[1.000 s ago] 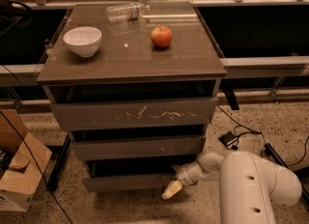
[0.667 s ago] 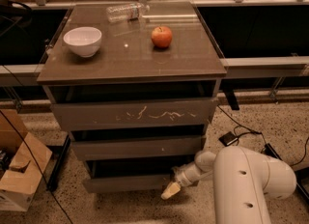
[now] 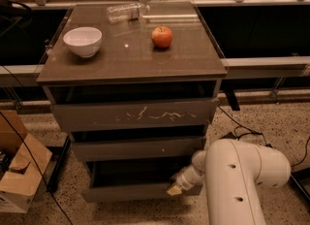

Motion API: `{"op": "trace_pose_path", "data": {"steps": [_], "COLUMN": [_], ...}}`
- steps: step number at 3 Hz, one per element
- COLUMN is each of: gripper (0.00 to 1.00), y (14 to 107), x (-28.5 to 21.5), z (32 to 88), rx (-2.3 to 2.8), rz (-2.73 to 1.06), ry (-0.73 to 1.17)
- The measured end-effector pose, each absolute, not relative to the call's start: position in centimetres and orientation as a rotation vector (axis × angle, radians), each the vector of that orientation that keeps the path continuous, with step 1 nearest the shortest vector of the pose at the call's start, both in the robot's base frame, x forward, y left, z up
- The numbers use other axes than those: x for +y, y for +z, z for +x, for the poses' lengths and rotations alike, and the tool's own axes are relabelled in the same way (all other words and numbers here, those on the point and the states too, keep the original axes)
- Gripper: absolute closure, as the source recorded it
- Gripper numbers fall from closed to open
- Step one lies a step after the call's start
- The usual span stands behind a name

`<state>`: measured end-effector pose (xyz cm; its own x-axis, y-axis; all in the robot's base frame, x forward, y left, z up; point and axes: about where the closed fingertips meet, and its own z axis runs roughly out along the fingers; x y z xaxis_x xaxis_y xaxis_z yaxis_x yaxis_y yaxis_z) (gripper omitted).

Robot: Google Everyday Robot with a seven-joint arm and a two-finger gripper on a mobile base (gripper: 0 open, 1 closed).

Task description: Open bottom drawer

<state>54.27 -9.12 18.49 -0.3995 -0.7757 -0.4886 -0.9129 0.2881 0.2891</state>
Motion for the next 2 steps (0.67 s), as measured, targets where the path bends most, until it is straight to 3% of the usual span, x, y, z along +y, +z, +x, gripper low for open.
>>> {"op": "trace_pose_path", "data": {"steps": [1, 2], "gripper": [0.87, 0.93], "y": [18.5, 17.1], "x": [-9.1, -10.2], "z": [54.4, 50.2], "rx": [2.305, 2.38], "rz": [-1.55, -1.566], "ry": [0.781, 0.866]}}
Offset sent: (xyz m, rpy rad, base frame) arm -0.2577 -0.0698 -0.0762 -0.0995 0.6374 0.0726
